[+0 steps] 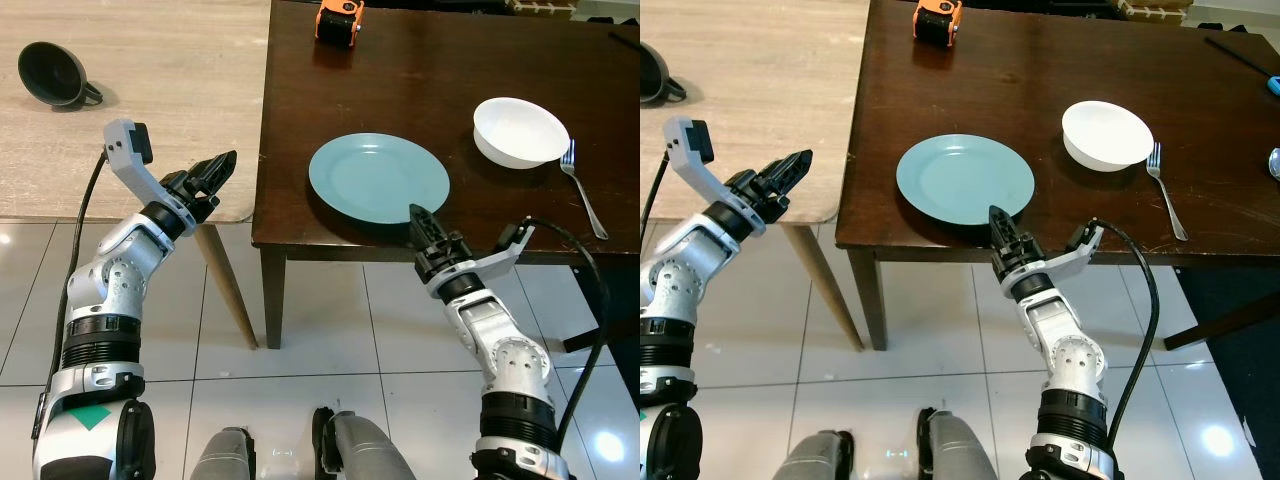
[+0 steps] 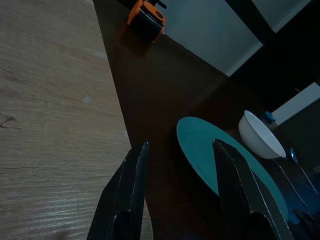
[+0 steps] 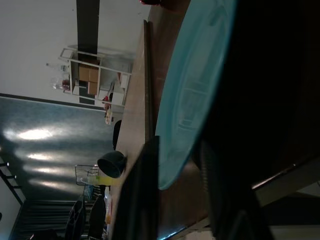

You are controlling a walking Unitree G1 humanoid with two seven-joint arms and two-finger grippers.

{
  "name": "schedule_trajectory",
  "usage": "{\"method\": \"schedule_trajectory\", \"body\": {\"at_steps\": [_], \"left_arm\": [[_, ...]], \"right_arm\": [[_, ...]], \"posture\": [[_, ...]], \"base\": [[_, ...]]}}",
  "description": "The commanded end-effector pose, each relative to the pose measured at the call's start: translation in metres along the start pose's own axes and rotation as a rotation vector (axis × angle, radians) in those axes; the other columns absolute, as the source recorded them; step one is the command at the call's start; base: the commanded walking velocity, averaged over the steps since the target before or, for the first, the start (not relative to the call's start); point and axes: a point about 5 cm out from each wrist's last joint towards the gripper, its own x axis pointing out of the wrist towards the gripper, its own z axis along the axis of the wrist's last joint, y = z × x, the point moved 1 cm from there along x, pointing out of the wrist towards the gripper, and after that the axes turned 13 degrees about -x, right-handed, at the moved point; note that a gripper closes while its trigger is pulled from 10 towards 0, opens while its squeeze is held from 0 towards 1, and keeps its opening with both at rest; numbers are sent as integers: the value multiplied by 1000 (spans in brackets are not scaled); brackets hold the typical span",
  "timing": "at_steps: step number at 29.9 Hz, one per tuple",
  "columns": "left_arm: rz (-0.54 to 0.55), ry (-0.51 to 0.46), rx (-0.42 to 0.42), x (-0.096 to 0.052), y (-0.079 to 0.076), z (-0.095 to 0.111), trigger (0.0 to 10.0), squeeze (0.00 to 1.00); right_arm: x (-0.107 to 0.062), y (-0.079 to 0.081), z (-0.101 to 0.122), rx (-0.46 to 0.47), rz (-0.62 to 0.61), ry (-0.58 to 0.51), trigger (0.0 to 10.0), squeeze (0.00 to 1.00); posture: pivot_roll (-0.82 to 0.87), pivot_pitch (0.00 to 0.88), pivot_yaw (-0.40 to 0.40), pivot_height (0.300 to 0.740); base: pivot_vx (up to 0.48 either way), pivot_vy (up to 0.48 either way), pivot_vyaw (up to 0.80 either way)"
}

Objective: Setting the table

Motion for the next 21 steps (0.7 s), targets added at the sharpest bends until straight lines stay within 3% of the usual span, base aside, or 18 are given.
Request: {"method": "schedule_trajectory", "body": {"at_steps": [1,21], "left_arm": [[14,15,12,-1,2,-1,10000,0],[11,20,48,-2,1,-5,10000,0]], "right_arm": [[-2,-6,3,-4,-26,-9,0,0],[-2,-9,6,-27,-28,-27,0,0]], "posture": [[43,121,1,740],[43,107,-2,740]], "base": [[0,0,0],[0,0,0]]}}
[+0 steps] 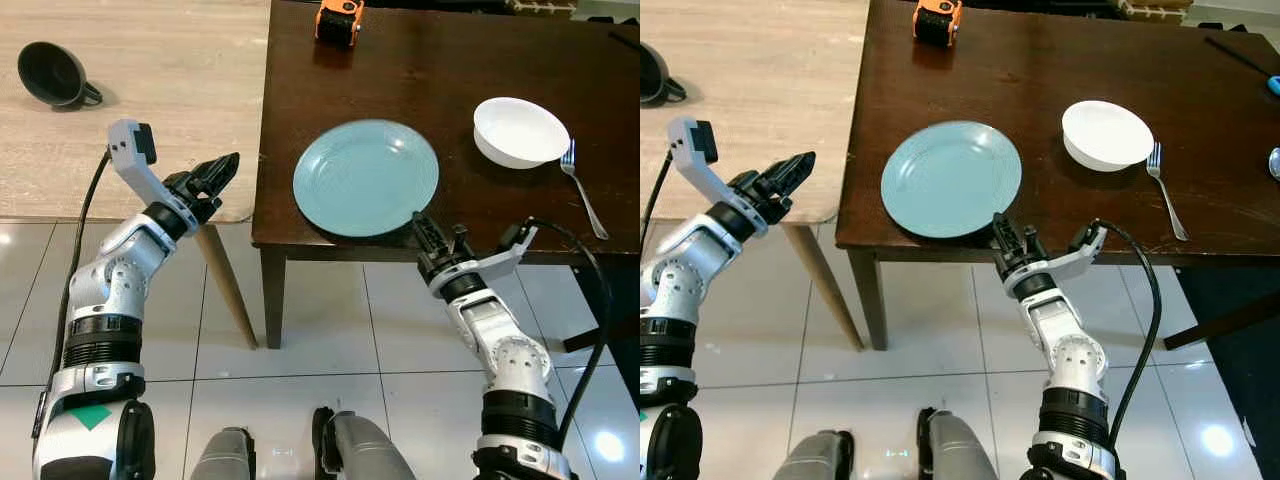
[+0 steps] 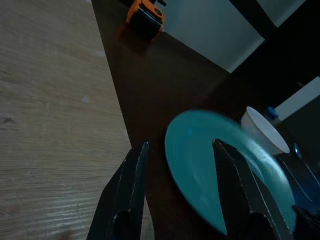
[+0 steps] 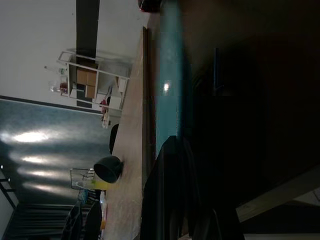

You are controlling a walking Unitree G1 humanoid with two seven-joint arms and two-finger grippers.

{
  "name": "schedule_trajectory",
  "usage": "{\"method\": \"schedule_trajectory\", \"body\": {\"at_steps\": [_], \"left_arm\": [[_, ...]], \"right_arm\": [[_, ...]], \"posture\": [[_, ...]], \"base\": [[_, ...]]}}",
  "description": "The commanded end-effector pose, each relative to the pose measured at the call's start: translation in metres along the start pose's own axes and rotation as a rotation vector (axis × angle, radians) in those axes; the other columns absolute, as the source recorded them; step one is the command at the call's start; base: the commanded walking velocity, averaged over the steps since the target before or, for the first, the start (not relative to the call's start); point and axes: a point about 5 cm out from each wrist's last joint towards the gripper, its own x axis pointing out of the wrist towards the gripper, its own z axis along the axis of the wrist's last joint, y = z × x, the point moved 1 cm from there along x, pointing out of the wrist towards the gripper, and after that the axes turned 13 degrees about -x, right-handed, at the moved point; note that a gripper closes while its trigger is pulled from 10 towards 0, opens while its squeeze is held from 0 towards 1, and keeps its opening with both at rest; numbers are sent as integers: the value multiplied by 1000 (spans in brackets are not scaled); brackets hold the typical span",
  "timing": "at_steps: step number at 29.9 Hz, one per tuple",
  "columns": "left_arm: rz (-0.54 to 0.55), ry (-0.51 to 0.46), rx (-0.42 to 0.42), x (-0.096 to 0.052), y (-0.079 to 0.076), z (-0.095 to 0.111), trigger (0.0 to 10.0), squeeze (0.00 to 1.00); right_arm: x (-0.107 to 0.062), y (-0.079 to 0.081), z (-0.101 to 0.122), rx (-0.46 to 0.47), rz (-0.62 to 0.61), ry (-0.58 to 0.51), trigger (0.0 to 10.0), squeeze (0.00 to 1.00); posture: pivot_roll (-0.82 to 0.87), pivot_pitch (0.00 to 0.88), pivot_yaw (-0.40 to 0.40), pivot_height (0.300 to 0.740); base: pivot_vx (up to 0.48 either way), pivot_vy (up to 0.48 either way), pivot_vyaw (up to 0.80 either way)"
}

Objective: Setting the table

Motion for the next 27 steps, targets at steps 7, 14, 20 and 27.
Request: {"method": "schedule_trajectory", "body": {"at_steps": [7,14,20,27], "left_arm": [[8,10,17,-3,1,-5,10000,0],[2,55,87,-4,-6,-19,10000,0],[10,65,96,-5,-6,-24,10000,0],[18,64,99,-5,-6,-23,10000,0]], "right_arm": [[-2,-3,2,0,6,-23,0,0],[1,-5,8,-257,-37,-30,0,0],[7,-6,10,-329,-89,-48,4863,0],[11,-12,13,-370,-139,-35,10000,1000]], "posture": [[44,97,-1,740],[44,94,2,740],[47,94,0,740],[48,100,-4,740]], "base": [[0,0,0],[0,0,0],[0,0,0],[0,0,0]]}}
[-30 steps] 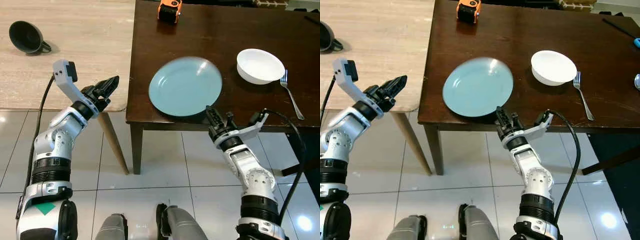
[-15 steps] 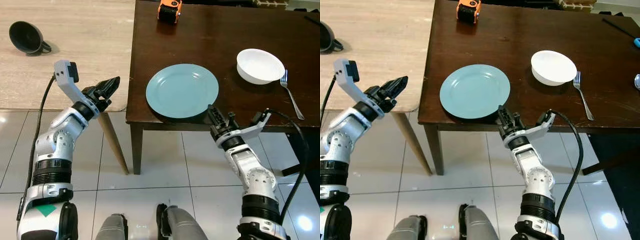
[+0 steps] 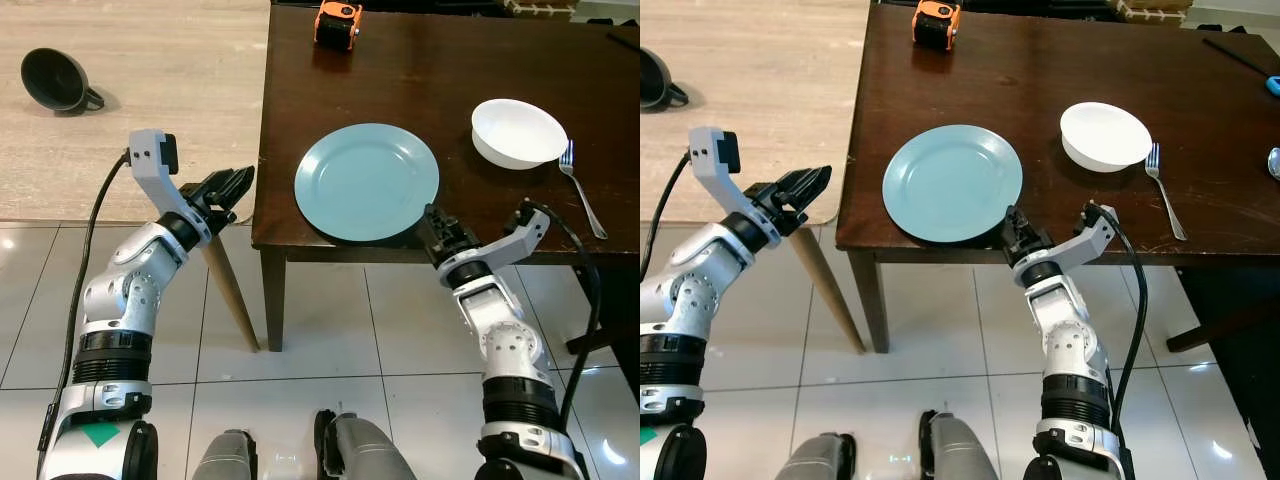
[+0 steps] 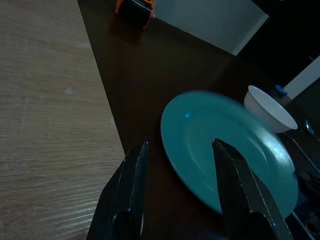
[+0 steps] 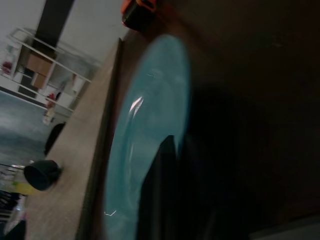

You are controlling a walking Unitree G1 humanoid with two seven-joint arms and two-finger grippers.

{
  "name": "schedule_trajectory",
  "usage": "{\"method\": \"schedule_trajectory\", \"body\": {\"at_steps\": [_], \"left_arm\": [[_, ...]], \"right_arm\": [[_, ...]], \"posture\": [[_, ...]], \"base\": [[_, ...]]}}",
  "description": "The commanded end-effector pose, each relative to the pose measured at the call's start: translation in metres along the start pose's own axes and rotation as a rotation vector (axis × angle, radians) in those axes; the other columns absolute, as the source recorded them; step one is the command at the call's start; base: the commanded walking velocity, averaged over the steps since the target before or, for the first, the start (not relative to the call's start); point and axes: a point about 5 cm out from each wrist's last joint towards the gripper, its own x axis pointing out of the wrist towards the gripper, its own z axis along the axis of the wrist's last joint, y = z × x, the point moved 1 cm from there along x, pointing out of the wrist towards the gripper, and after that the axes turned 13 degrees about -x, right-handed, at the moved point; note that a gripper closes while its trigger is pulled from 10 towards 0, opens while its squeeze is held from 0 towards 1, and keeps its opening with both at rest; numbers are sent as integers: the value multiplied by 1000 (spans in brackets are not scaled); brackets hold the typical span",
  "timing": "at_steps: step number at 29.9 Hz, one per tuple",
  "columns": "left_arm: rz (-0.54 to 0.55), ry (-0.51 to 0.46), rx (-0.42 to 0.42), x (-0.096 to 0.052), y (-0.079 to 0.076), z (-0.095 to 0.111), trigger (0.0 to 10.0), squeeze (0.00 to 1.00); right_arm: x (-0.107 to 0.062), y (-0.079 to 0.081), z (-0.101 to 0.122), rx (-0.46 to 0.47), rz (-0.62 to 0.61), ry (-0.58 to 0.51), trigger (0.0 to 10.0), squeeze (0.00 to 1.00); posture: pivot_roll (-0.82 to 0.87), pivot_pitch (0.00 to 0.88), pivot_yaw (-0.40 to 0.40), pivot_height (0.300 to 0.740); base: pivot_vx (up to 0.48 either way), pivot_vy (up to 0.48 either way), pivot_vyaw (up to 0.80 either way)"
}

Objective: Setting the table

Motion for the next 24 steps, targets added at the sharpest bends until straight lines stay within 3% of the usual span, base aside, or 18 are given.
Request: {"method": "schedule_trajectory", "body": {"at_steps": [1,5,6,11,14,15,18,21,22,23,24], "left_arm": [[16,16,3,-3,3,-6,10000,0],[17,28,5,-3,2,-8,10000,0],[17,36,9,-3,1,-10,10000,0],[15,50,14,-3,-1,-14,10000,0],[34,24,28,-2,-1,-11,10000,0],[56,16,36,-2,0,-9,10000,0],[127,-27,54,-1,4,-3,10000,0],[169,-53,73,-2,6,0,10000,0],[276,-81,169,-3,13,5,10000,0],[276,-81,169,-3,13,5,10000,0],[338,-111,234,-4,17,9,10000,0]], "right_arm": [[0,-6,-3,-18,-35,22,10000,1000],[1,-10,-5,-38,-57,39,10000,1000],[2,-11,-5,-51,-64,45,10000,0],[4,-13,1,-77,-81,12,10000,0],[3,-11,14,-116,-69,-62,10000,0],[2,-9,19,-154,-61,-86,10000,0],[0,5,23,-401,-19,-77,10000,0],[0,12,23,-452,-9,-75,10000,0],[0,18,24,-494,-2,-89,10000,0],[0,18,24,-494,-2,-89,10000,0],[0,20,25,-514,-5,-95,10000,0]], "posture": [[48,100,-4,740],[48,106,-2,740],[48,106,-2,740],[47,104,-2,740],[47,106,-2,740],[47,105,-3,740],[44,107,-4,740],[44,105,-3,740],[43,106,-6,740],[43,106,-6,740],[43,106,-6,740]], "base": [[0,0,0],[0,0,0],[0,0,0],[0,0,0],[0,0,0],[0,0,0],[0,0,0],[0,0,0],[0,0,0],[0,0,0],[0,0,0]]}}
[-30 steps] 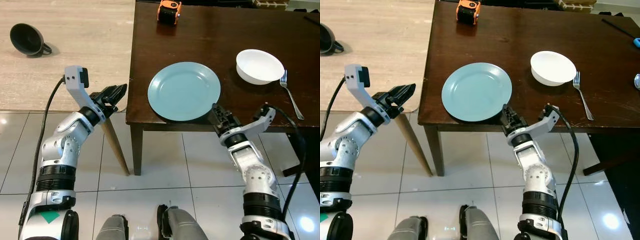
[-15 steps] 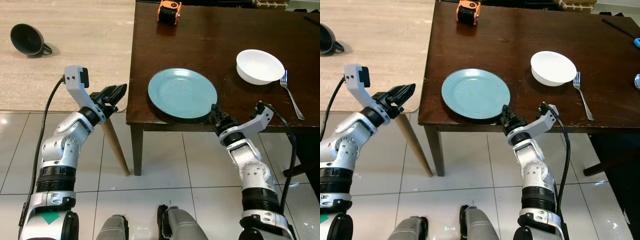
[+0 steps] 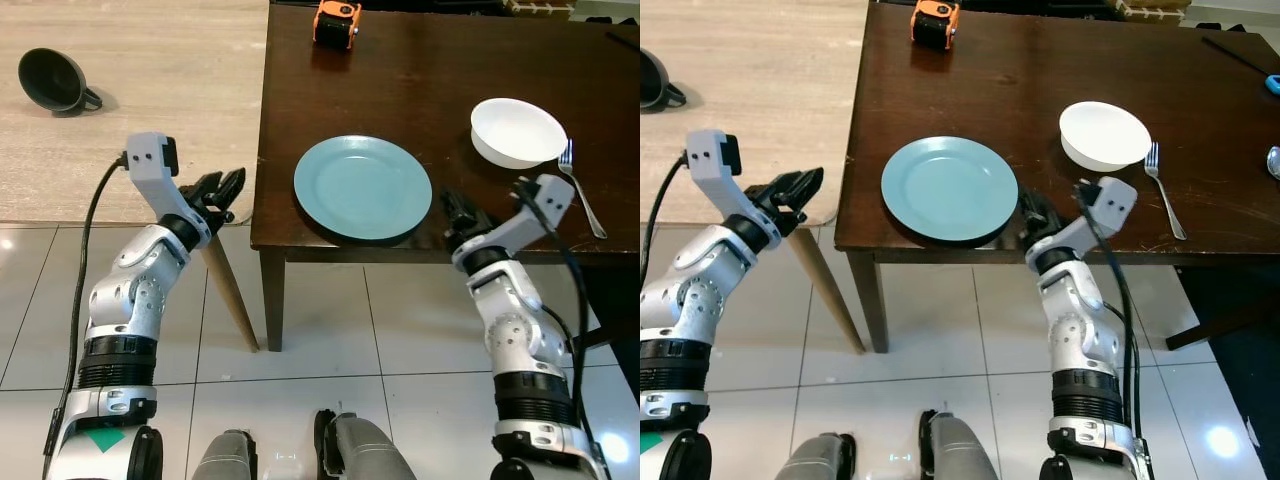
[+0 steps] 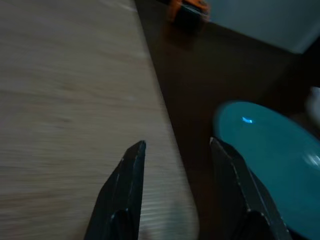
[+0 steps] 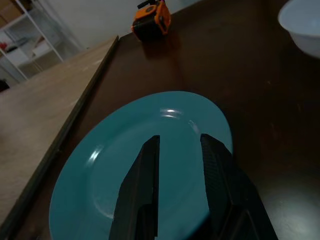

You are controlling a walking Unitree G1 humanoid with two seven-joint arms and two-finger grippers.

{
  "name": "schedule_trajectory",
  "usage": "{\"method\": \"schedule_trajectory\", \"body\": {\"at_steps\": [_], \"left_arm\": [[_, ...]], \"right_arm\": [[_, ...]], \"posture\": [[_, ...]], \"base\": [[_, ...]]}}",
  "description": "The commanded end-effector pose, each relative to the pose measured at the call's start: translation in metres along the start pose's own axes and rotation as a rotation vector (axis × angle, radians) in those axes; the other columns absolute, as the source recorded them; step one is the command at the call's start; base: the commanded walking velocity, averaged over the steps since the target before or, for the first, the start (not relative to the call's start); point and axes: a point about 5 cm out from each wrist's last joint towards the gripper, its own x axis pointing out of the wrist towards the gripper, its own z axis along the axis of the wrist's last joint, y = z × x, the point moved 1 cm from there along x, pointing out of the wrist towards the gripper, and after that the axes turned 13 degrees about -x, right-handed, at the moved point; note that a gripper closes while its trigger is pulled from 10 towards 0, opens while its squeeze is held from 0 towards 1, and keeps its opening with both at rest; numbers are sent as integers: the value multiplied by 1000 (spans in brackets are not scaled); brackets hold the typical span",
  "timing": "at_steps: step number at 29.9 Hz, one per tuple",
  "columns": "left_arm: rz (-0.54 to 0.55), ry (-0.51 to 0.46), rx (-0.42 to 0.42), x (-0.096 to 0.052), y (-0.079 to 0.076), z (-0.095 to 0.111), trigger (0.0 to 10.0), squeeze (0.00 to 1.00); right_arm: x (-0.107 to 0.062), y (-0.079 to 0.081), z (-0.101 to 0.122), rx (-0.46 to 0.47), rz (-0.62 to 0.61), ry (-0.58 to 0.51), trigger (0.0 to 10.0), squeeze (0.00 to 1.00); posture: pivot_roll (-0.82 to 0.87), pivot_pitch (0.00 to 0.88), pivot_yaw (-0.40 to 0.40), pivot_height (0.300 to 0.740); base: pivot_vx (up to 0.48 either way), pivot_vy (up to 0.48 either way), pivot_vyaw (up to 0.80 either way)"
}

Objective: Setting the table

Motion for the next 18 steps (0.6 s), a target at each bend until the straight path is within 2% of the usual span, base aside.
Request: {"method": "schedule_trajectory", "body": {"at_steps": [1,3,4,8,18], "left_arm": [[137,-51,58,0,13,3,10000,0],[137,-51,58,0,13,3,10000,0],[176,-71,54,-1,16,5,10000,0],[172,-85,133,-4,14,5,10000,0],[151,-117,177,-4,6,5,10000,0]], "right_arm": [[-3,-1,0,-50,-32,-6,10000,0],[-3,-1,0,-50,-32,-6,10000,0],[-3,2,-1,-88,-24,-13,10000,0],[-4,9,-4,-160,-8,-8,10000,0],[-2,12,-2,-171,-24,-15,10000,0]], "posture": [[44,106,-11,740],[44,106,-11,740],[43,106,-14,740],[45,103,-18,740],[50,98,-25,740]], "base": [[0,0,0],[0,0,0],[0,0,0],[0,0,0],[0,0,0]]}}
